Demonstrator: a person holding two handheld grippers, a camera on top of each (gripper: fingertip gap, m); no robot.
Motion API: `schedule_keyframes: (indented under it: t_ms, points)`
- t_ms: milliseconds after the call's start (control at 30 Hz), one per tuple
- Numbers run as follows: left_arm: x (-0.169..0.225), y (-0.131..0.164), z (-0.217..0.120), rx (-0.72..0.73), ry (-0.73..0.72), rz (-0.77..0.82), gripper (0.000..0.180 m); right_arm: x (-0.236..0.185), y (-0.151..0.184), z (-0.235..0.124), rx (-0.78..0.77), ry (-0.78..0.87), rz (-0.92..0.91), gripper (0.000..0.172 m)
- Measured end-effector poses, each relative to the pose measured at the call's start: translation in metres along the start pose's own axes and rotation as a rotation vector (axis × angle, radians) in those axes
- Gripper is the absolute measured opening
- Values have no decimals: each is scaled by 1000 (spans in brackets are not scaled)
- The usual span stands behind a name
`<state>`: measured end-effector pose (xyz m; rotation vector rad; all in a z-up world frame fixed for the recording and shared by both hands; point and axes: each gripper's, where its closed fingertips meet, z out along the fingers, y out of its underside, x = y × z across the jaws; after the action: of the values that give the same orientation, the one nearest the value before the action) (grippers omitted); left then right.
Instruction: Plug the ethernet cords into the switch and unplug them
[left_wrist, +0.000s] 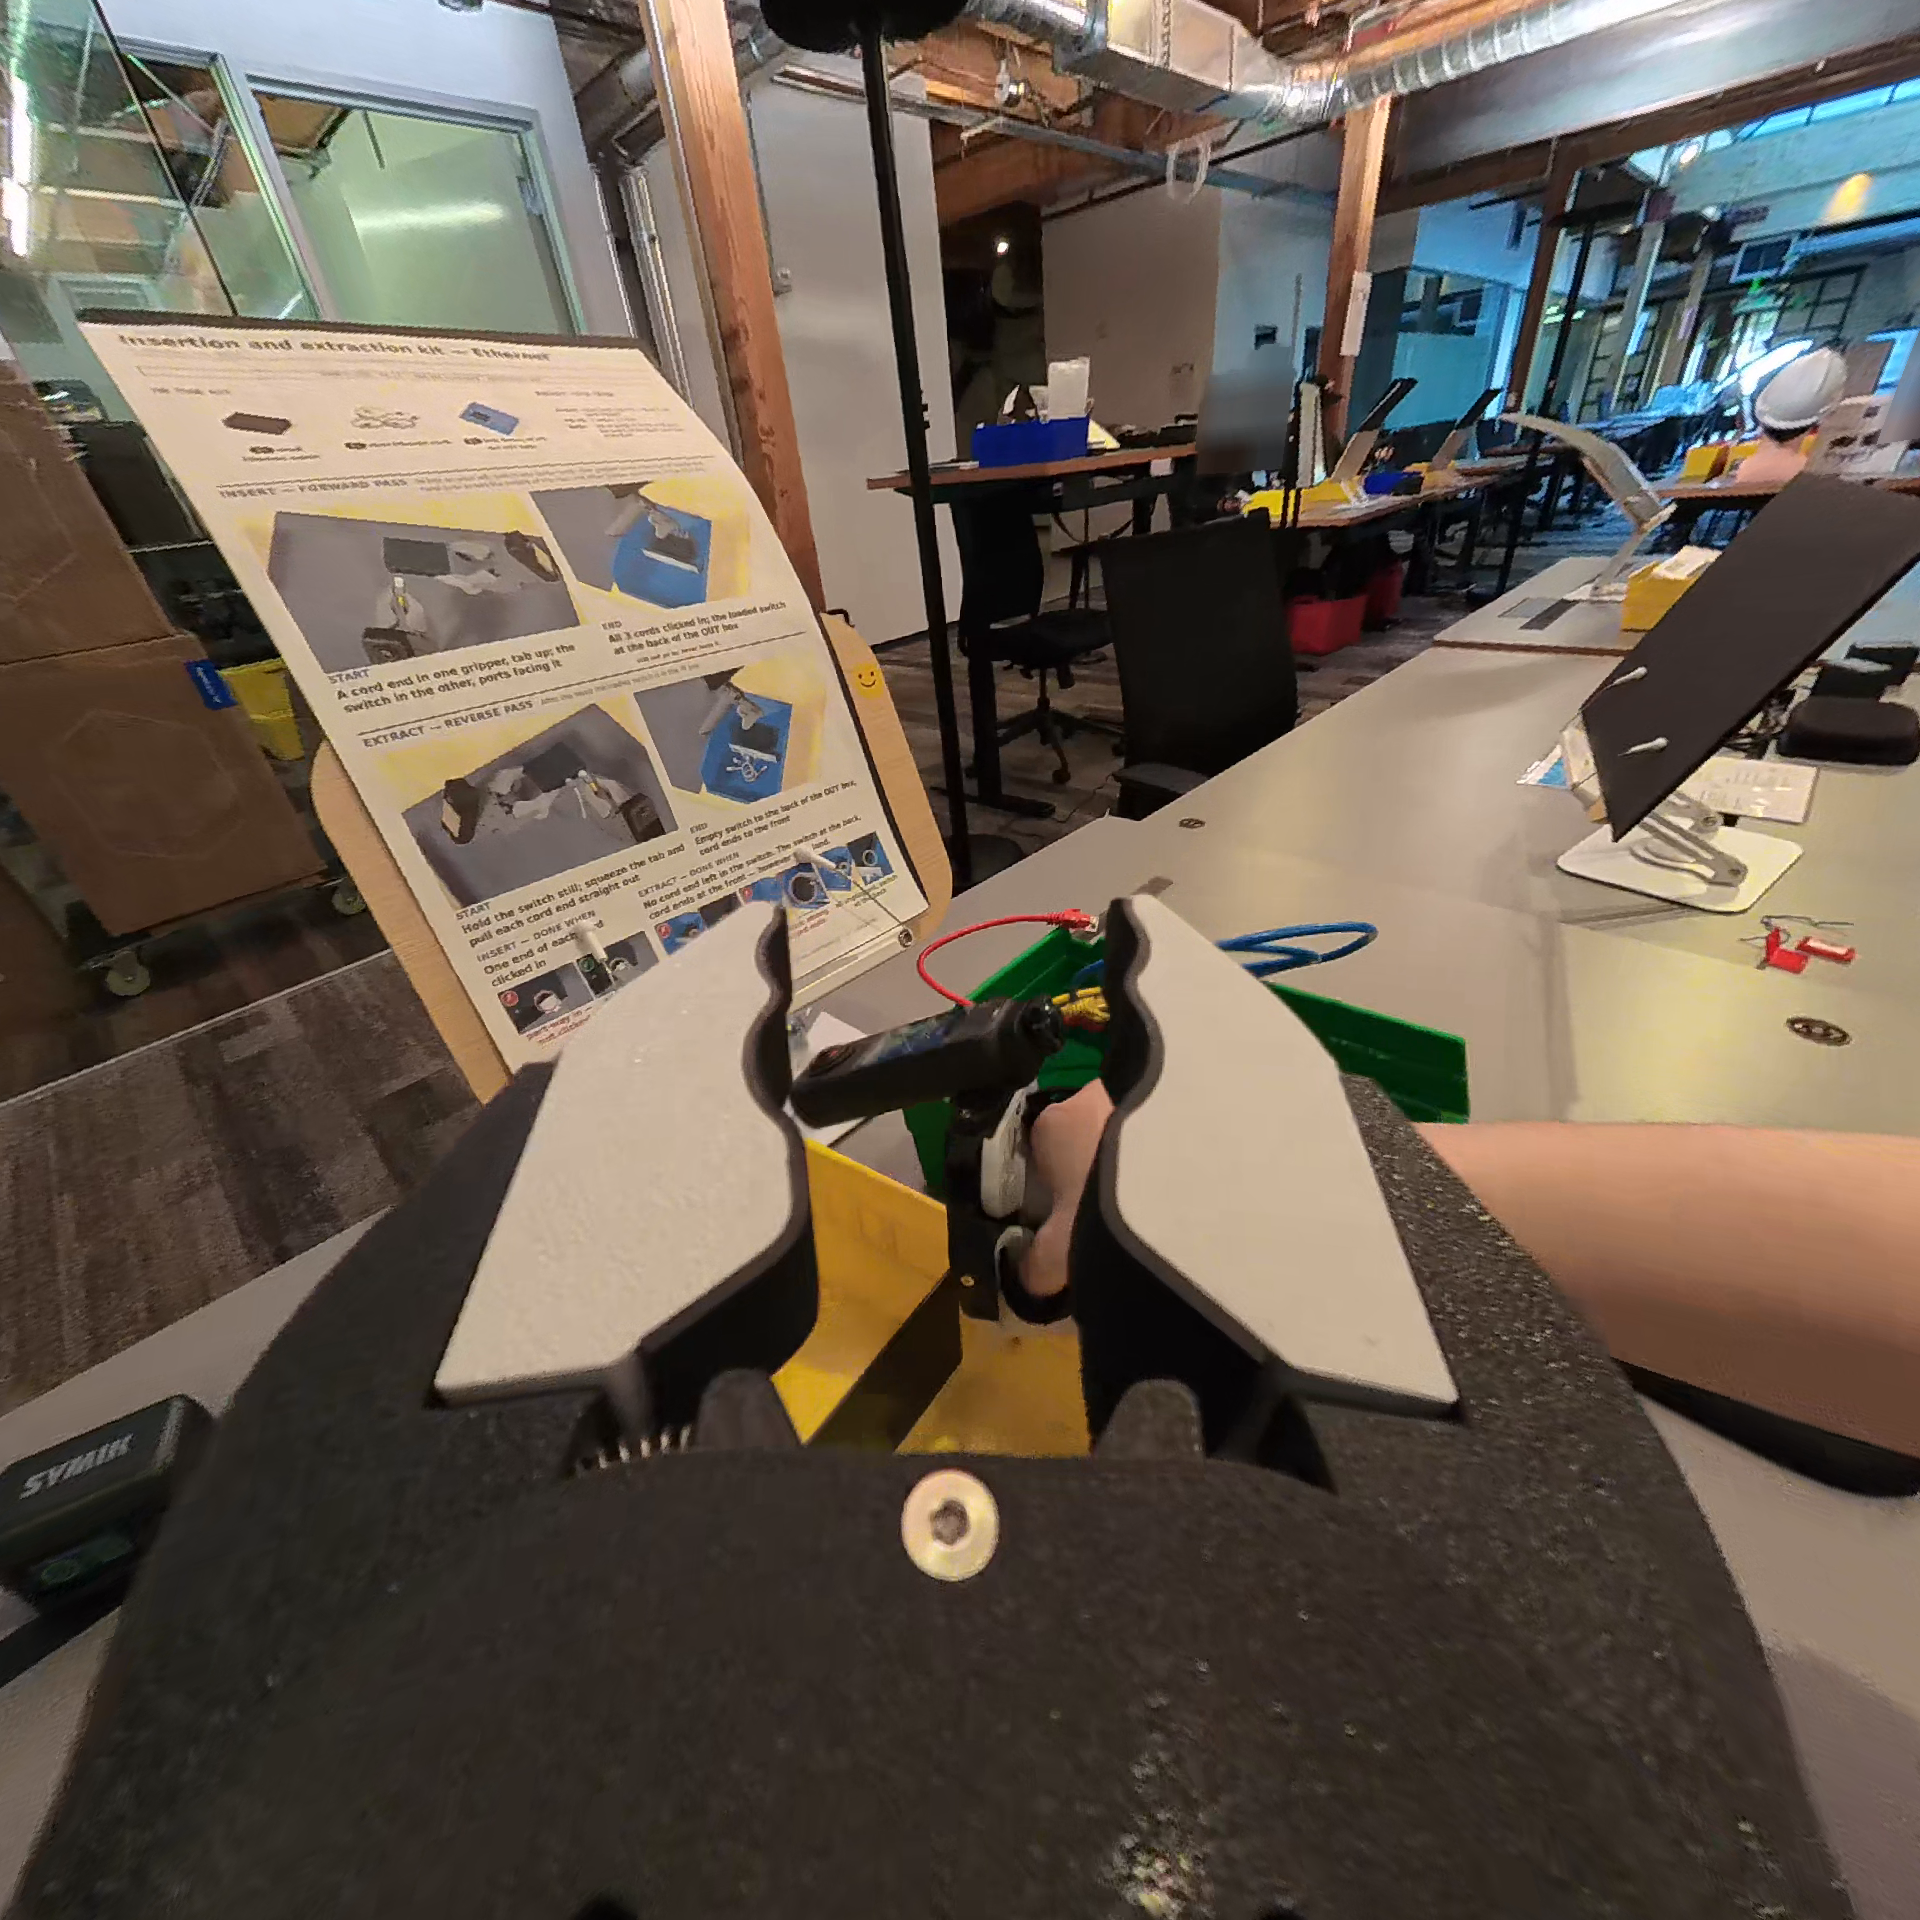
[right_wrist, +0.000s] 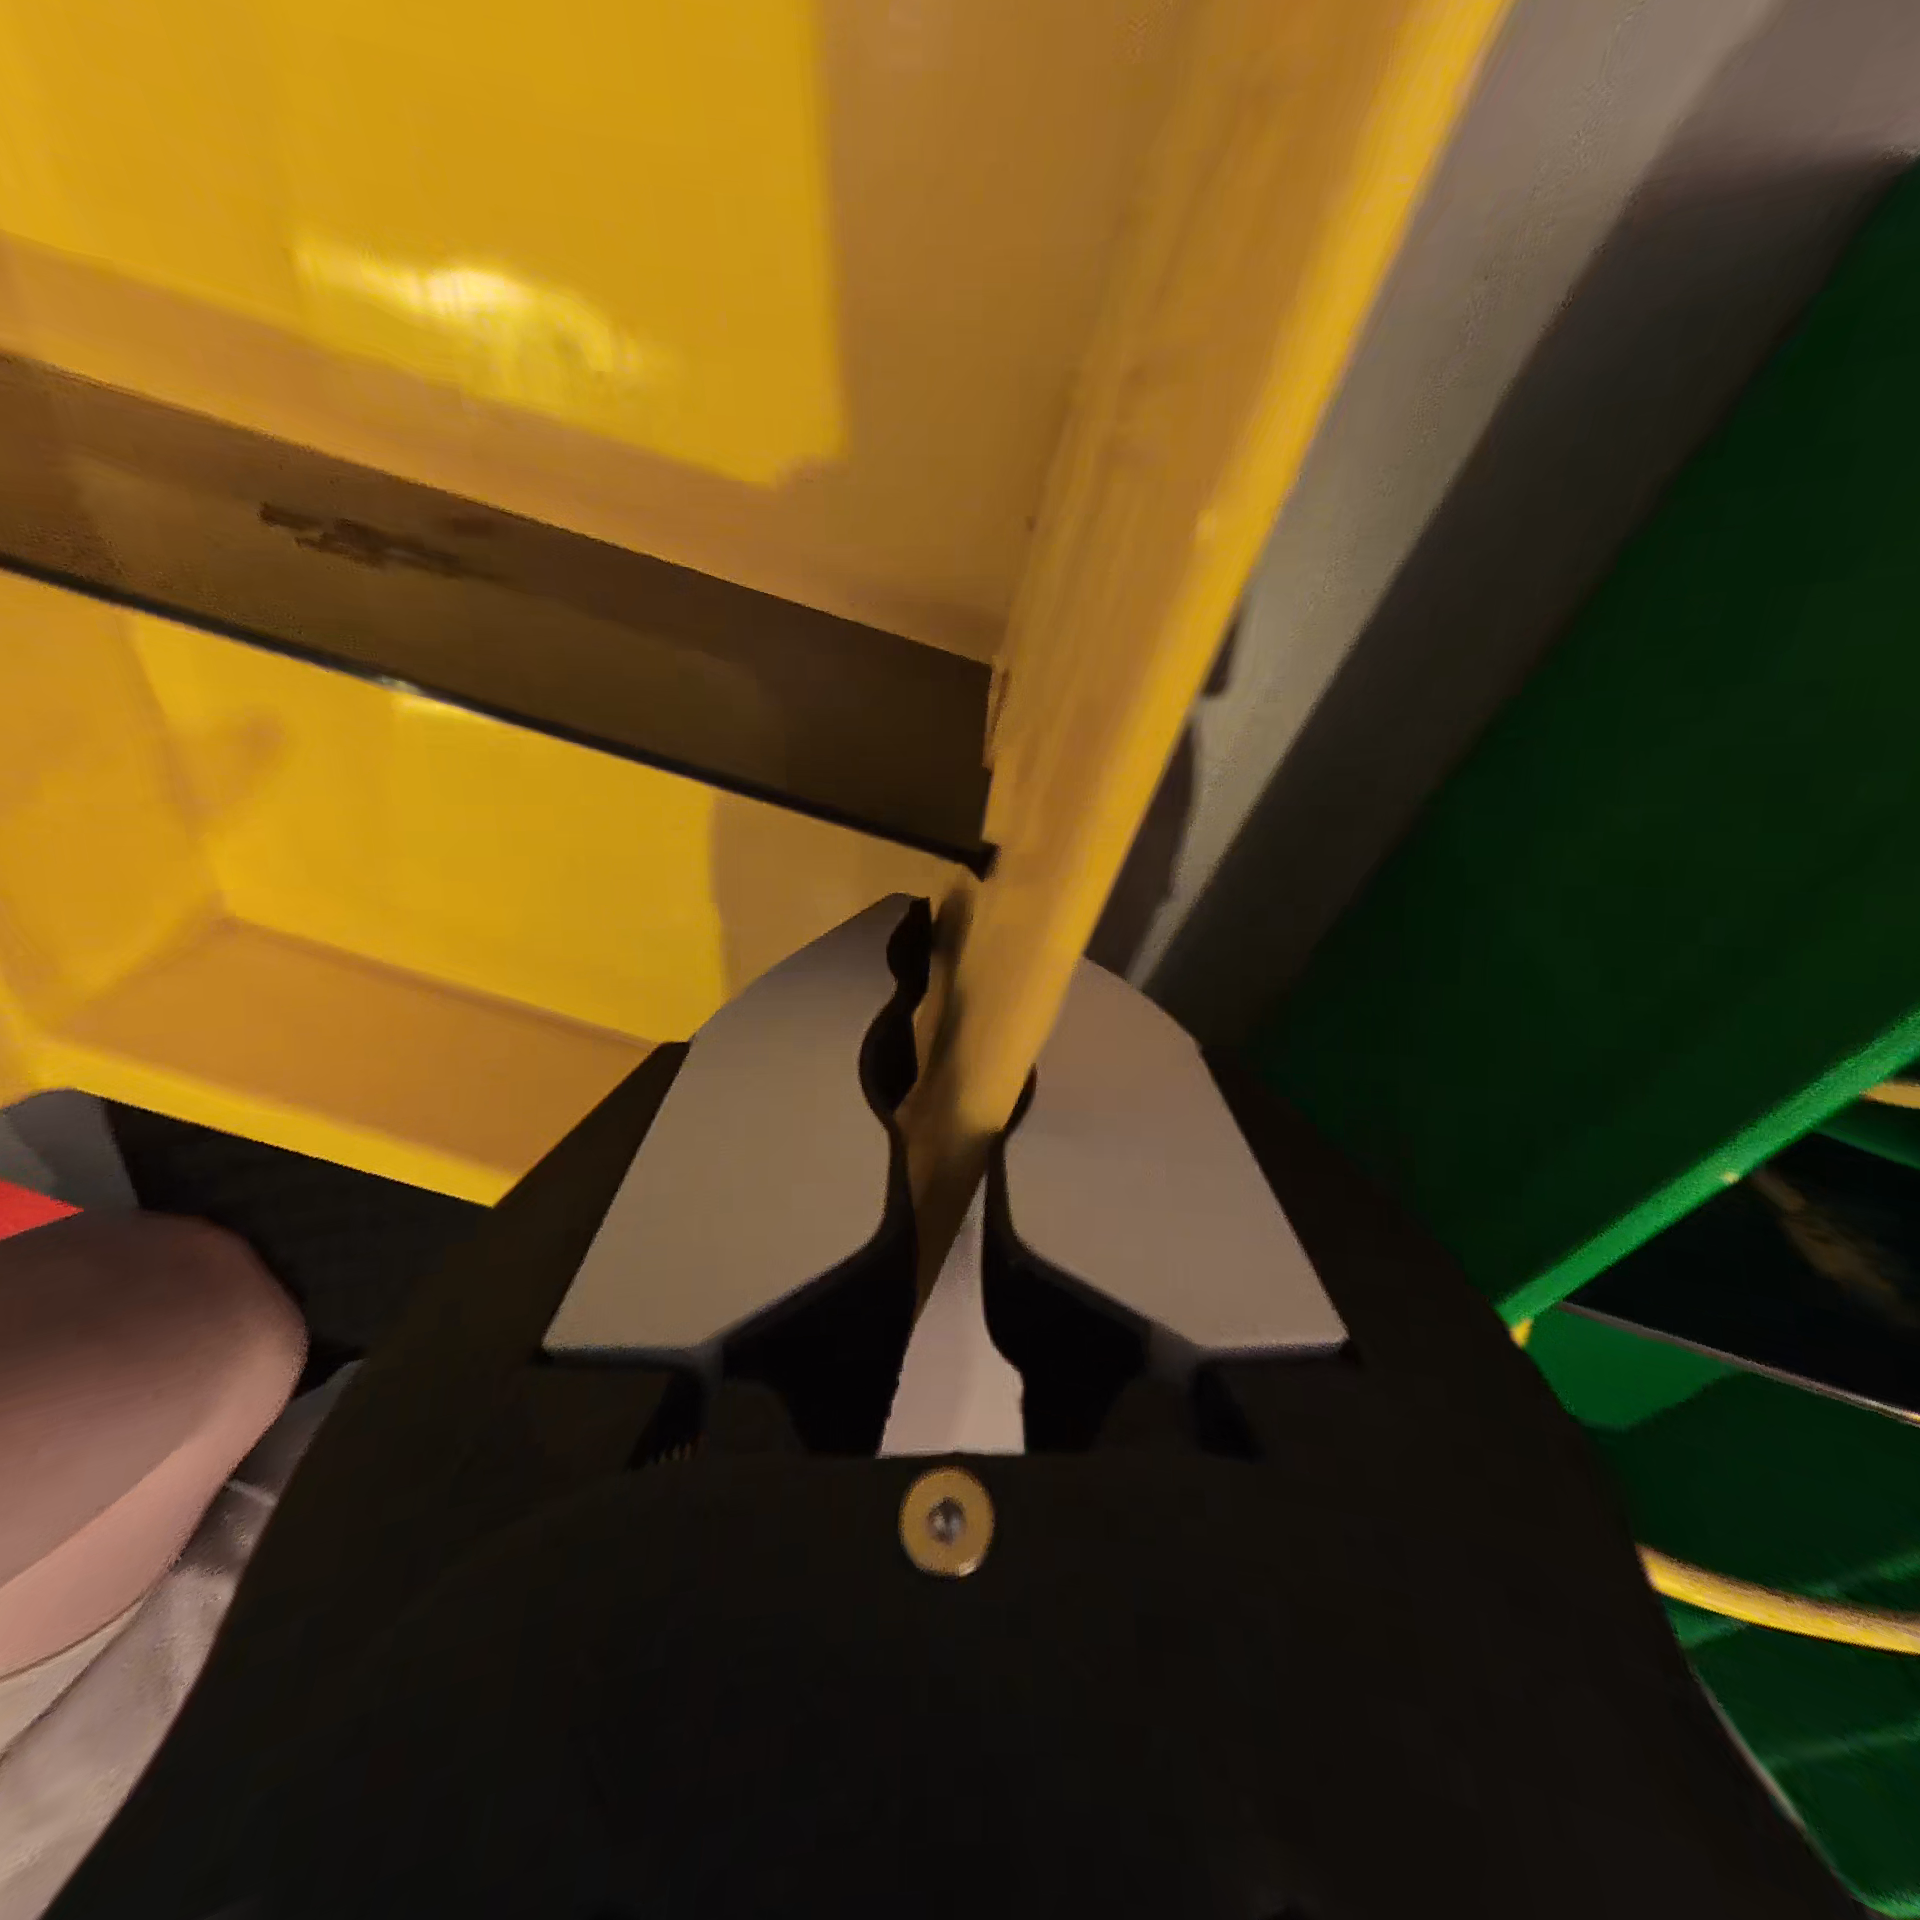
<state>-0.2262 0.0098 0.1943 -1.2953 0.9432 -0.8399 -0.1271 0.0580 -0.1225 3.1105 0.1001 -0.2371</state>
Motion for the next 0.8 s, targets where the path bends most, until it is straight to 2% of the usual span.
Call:
schedule_keyframes:
  t_ms: [333, 533, 667, 800]
  points:
    - [23, 12, 13, -88, -7, 97, 54, -4, 8, 4, 49, -44, 0, 8]
    - [39, 35, 20, -247, -19, 99, 54, 1, 14, 3, 50, -104, 28, 6]
    - [52, 20, 9, -189, 8, 79, 54, -10, 14, -4, 11, -168, 1, 6]
    - [66, -5, -13, -76, 36, 79, 52, -19, 11, -27, 6, -143, -66, 7]
